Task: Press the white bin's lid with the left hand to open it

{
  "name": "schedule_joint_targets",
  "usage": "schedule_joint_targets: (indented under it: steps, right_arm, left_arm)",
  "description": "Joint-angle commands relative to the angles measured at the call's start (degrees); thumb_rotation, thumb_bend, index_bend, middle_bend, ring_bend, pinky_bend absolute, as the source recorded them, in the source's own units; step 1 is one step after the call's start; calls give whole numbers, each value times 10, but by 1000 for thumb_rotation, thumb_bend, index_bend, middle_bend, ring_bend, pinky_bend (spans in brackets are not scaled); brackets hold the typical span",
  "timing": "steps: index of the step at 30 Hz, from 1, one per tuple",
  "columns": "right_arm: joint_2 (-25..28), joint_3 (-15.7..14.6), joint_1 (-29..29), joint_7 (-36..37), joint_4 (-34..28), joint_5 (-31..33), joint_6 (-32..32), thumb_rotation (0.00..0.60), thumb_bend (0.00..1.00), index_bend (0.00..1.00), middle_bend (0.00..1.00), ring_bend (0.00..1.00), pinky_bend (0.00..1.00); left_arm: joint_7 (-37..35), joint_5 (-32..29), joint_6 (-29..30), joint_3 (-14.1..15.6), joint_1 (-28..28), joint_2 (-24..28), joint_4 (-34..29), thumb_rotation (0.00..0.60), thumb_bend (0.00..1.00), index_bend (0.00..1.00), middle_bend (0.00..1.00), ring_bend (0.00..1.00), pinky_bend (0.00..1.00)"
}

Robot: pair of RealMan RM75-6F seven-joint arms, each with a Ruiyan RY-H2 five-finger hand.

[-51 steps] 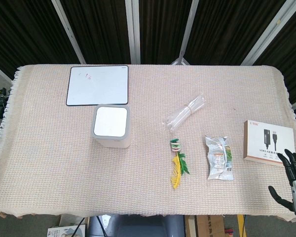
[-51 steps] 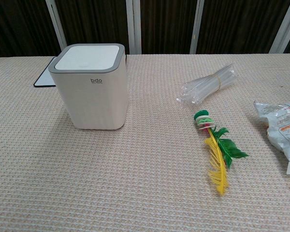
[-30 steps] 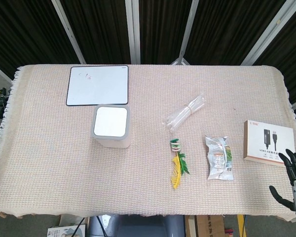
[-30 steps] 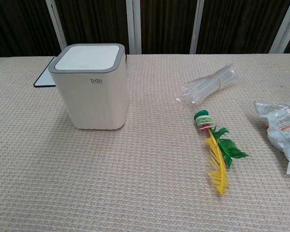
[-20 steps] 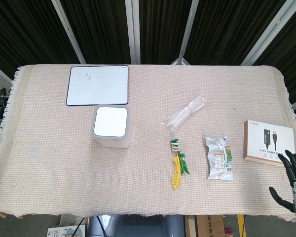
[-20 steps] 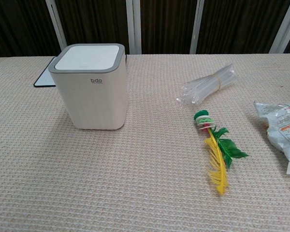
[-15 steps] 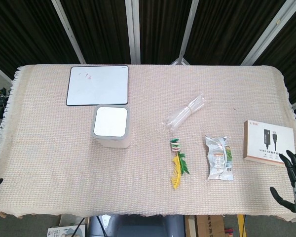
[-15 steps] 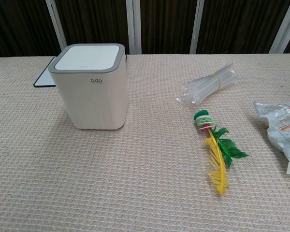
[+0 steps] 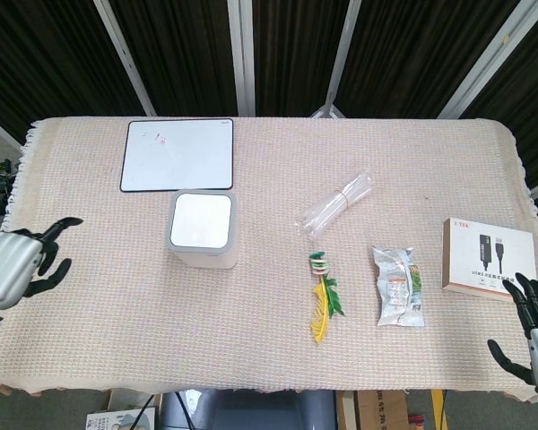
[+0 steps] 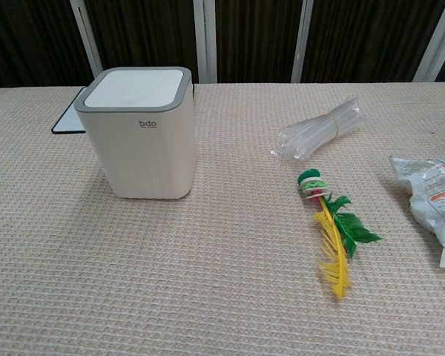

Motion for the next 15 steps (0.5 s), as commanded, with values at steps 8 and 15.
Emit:
schedule_joint_targets:
  steps: [8, 15]
  right_arm:
    - [-1, 0, 1, -8, -4, 4, -3, 600, 268, 117, 55, 19, 11]
    - [0, 2, 0, -2, -3, 6, 1, 600, 268, 117, 55, 19, 11]
  left_arm:
    - [177, -150, -143, -33, -137, -22, -87, 600, 650, 230, 878, 740, 637]
    - [270, -241, -152, -29, -193, -71, -103, 600, 650, 231, 879, 740, 637]
